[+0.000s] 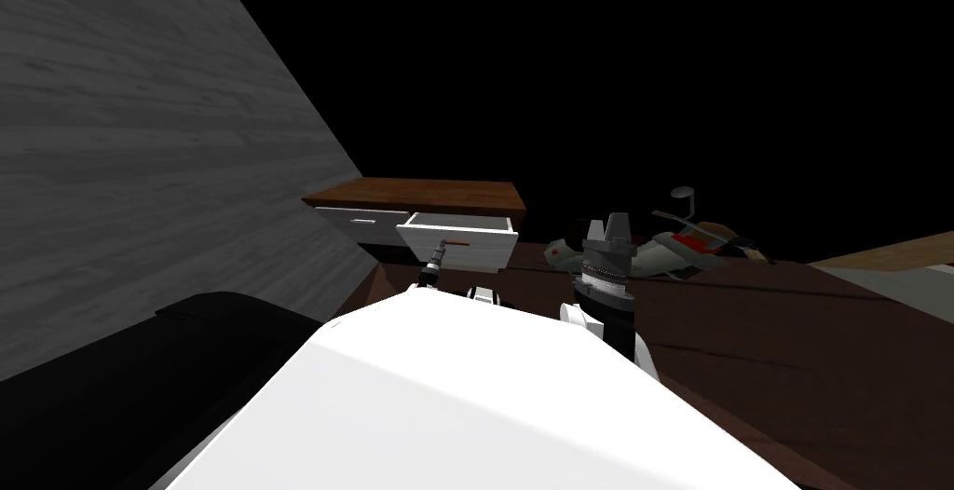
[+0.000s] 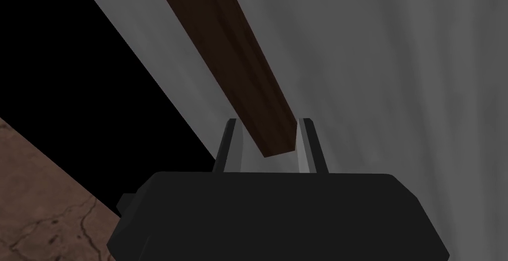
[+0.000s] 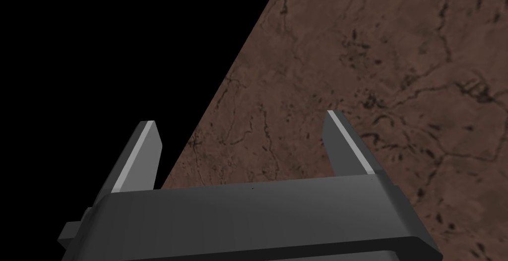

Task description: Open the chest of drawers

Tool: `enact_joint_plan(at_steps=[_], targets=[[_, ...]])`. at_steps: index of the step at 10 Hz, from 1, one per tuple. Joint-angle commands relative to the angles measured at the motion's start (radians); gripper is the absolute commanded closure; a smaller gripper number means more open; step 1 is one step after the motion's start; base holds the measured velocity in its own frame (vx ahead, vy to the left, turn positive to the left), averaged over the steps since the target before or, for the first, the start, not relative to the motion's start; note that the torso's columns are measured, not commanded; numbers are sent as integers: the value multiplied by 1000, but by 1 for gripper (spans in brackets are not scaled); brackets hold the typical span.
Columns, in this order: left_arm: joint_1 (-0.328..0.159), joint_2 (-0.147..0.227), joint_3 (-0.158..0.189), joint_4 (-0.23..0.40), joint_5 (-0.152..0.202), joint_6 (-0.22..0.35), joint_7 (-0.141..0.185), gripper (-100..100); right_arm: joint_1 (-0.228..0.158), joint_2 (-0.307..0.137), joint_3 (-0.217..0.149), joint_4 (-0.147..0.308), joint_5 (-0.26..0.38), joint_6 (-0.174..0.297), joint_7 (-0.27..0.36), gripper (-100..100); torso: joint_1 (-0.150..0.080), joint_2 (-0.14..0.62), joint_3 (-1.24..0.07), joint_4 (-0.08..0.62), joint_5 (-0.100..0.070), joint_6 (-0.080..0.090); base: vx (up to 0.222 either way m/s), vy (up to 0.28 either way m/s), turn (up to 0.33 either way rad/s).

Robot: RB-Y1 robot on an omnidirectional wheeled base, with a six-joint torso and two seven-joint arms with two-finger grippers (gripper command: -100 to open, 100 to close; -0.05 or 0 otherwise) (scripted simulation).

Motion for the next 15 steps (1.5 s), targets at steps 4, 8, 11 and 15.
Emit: enact_joint_plan(at_steps=[4,8,11,15], targets=[[-7,14,-3,-79,0,99,16,-100,1,0,0,0,0,0,0,0,-1,-5,-4,3,-3,0,-66,-12,-10],[-25,32,-2,-159,1,198,33,-100,0,0,0,0,0,0,0,0,-1,0,-1,4,-3,0,-37,-10,-11],[-31,37,-1,-178,2,232,39,-100,0,0,0,0,0,0,0,0,-3,2,0,7,-5,0,-38,-12,-9],[-30,37,-1,-176,2,239,40,0,1,0,0,0,0,0,0,0,-2,0,-1,4,-3,0,0,0,0]])
